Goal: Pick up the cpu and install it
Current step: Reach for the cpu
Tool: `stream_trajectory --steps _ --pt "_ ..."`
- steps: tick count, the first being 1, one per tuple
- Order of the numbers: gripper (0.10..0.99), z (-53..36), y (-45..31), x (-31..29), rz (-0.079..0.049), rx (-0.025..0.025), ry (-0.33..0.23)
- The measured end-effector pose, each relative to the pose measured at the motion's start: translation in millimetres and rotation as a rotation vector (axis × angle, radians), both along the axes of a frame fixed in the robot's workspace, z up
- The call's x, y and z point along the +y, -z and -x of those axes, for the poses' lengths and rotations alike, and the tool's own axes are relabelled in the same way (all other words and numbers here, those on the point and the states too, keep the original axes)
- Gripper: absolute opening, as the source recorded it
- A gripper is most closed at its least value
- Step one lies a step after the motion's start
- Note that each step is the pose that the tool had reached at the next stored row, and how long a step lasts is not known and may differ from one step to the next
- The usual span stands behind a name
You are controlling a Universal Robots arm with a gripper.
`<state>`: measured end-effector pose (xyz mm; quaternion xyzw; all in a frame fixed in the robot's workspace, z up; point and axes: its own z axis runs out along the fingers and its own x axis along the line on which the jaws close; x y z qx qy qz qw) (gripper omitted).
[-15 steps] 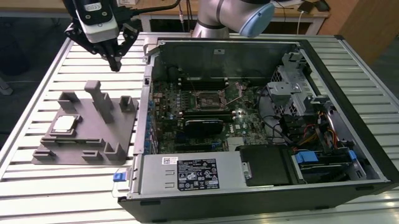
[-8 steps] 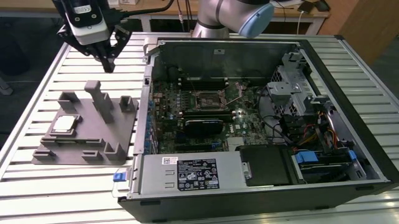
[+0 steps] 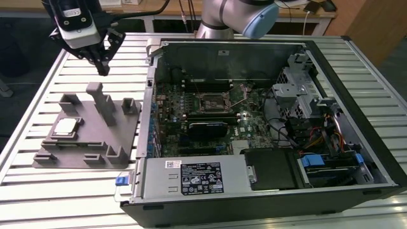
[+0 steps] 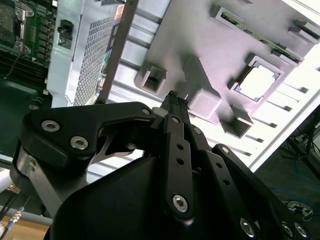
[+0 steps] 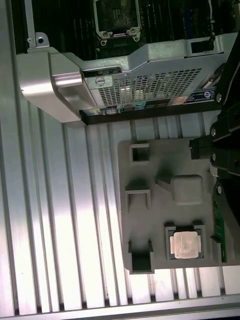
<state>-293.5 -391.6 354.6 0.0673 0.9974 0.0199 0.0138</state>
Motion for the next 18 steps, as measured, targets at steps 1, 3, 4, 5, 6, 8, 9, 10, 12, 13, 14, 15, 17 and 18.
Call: stream_trajectory --steps 1,3,4,5,6,8,9,10,12,13,14,15,17,18 --pt "0.106 2.1 0.5 0.1 0.000 0.0001 0.000" --pt "0.106 6.7 1.8 0.4 0.000 0.0000 0.000" --pt "0.106 9.0 2.4 0.5 0.000 0.0000 0.000" --pt "0.106 11.3 3.0 0.6 0.000 -0.0001 0.000" --pt "0.106 13.7 3.5 0.7 0.000 0.0000 0.000" --pt "0.106 18.5 4.7 0.9 0.000 0.0001 0.001" --pt "0.106 20.8 5.4 1.0 0.000 0.0001 0.001" --pt "0.106 23.3 6.2 1.1 0.000 0.0001 0.001" --pt "0.106 28.0 7.6 1.2 0.000 0.0000 0.001" --pt "0.106 30.3 8.3 1.3 0.000 0.0000 0.001" --pt "0.106 32.7 9.0 1.4 0.000 0.0000 0.001" --pt "0.106 35.0 9.7 1.5 0.000 -0.0001 0.001" --pt "0.106 39.6 11.1 1.6 0.000 0.0000 0.001" --pt "0.106 42.1 11.8 1.6 0.000 0.0000 0.001"
